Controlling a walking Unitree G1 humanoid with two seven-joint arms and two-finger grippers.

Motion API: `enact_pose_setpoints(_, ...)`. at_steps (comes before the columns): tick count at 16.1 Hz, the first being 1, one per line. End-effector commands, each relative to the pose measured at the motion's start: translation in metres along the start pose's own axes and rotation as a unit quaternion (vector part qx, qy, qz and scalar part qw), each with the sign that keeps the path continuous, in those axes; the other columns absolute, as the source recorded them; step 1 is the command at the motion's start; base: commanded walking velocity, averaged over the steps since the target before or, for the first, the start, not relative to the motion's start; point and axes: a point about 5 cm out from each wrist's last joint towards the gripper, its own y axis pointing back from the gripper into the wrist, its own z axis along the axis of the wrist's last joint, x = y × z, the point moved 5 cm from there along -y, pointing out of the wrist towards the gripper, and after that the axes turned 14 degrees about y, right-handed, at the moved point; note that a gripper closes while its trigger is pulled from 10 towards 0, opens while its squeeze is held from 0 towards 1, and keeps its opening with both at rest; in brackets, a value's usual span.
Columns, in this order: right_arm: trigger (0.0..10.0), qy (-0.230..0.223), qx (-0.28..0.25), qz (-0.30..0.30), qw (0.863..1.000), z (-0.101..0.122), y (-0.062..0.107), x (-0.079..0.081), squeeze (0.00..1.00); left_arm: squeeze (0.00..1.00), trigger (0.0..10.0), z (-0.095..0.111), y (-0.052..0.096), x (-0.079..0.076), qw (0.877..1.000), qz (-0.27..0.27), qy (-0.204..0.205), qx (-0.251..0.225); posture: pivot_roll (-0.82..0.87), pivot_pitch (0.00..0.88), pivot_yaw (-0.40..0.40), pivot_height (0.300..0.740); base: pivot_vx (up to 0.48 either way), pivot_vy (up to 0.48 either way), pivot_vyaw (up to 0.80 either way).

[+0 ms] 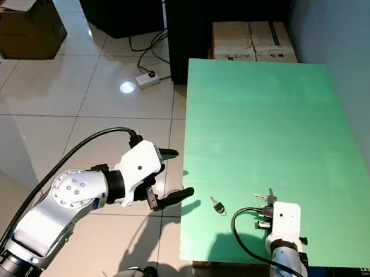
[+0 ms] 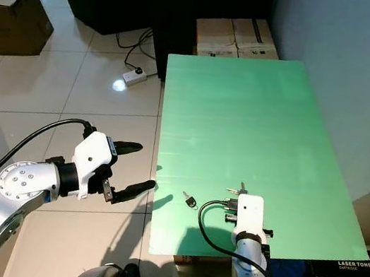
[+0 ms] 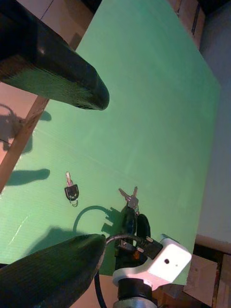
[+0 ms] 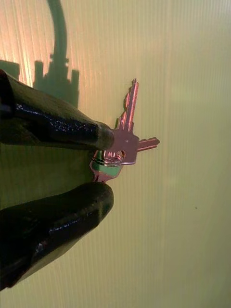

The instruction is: Hang keys on a hook

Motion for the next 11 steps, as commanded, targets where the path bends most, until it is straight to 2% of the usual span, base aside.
enact_pose_setpoints(1, 10.0, -0.001, 0.0, 0.008, 1.0, -0.0006, 0.0008, 0.004, 0.0, 0.0, 10.0, -0.0009, 0.0015, 0.0007, 1.0, 0.001, -0.006, 0.008, 0.0, 0.185, 0.156, 0.74, 0.0, 0.0, 0.0)
enact_pose_setpoints(5, 10.0, 0.0, -0.007, 0.023, 1.0, 0.001, -0.0003, 0.0054, 0.0, 0.0, 10.0, -0.0013, 0.0022, 0.0002, 1.0, 0.001, -0.005, 0.008, 0.0, 0.183, 0.155, 0.74, 0.0, 0.0, 0.0)
enact_pose_setpoints(6, 8.0, 0.0, -0.006, 0.025, 1.0, 0.0008, -0.0006, 0.0057, 0.0, 0.0, 10.0, -0.0015, 0.0025, 0.0003, 1.0, 0.001, -0.005, 0.008, 0.0, 0.182, 0.153, 0.74, 0.0, 0.0, 0.0)
enact_pose_setpoints(7, 4.7, 0.0, -0.006, 0.026, 1.0, 0.0005, -0.0008, 0.0056, 0.0, 0.0, 10.0, -0.0015, 0.0025, 0.0003, 1.0, 0.001, -0.005, 0.008, 0.0, 0.182, 0.153, 0.74, 0.0, 0.0, 0.0)
enact_pose_setpoints(8, 4.4, 0.0, -0.005, 0.027, 1.0, 0.0001, -0.0009, 0.0056, 0.0, 0.0, 10.0, -0.0014, 0.0024, 0.0004, 1.0, 0.001, -0.005, 0.008, 0.0, 0.182, 0.153, 0.74, 0.0, 0.0, 0.0)
enact_pose_setpoints(9, 2.4, -0.001, -0.004, 0.028, 1.0, -0.0004, -0.0009, 0.0057, 0.0, 0.0, 10.0, -0.0015, 0.0026, 0.0004, 1.0, 0.001, -0.005, 0.009, 0.0, 0.179, 0.152, 0.74, 0.0, 0.0, 0.0)
enact_pose_setpoints(11, 0.6, -0.003, -0.002, 0.029, 1.0, -0.0017, -0.0006, 0.006, 0.0, 0.0, 10.0, -0.0018, 0.0031, 0.0003, 1.0, 0.001, -0.006, 0.009, 0.0, 0.177, 0.153, 0.74, 0.0, 0.0, 0.0)
